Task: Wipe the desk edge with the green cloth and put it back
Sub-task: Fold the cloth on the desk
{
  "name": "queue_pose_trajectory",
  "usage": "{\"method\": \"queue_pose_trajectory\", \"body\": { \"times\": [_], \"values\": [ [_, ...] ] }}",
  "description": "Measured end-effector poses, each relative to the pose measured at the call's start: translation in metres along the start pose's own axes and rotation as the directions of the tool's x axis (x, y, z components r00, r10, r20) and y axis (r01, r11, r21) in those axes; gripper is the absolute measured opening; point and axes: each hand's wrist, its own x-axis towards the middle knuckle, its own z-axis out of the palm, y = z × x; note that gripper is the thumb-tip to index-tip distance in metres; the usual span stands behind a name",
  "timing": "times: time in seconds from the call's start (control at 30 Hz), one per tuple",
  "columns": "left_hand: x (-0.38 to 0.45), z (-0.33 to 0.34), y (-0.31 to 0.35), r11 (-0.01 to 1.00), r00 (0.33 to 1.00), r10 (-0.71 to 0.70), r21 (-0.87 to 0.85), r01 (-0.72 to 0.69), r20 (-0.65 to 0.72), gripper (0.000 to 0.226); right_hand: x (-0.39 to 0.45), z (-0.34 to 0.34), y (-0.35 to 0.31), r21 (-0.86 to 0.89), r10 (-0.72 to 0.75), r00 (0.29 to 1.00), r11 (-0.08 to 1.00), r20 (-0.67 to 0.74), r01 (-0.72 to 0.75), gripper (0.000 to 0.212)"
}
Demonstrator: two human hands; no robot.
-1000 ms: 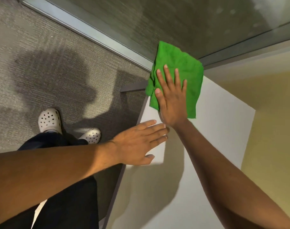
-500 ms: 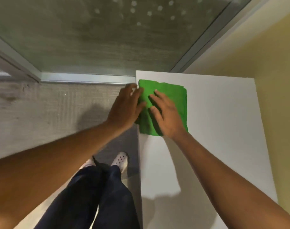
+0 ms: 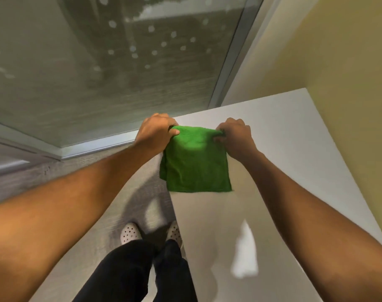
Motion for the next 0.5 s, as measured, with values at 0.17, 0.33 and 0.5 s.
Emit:
{"method": "queue_pose_trajectory", "body": {
  "times": [0.17,0.33,0.5],
  "values": [
    [0.018,-0.044,0.041,0.969,0.969,0.245,0.009,-0.245,0.032,0.024,-0.043,-0.058,0.018,0.363,0.082,0.980,0.932,-0.179,-0.012,0.014],
    [0.024,-0.087,0.077,0.863,0.834,0.500,0.053,-0.502,-0.232,0.021,-0.101,-0.104,0.012,0.263,0.092,0.852,0.963,-0.516,0.055,0.015],
    [0.006,-0.069,0.056,0.790,0.772,0.599,0.001,-0.613,-0.214,0.019,-0.154,-0.072,-0.011,0.166,0.165,0.783,0.983,-0.600,-0.079,0.019]
  ]
}}
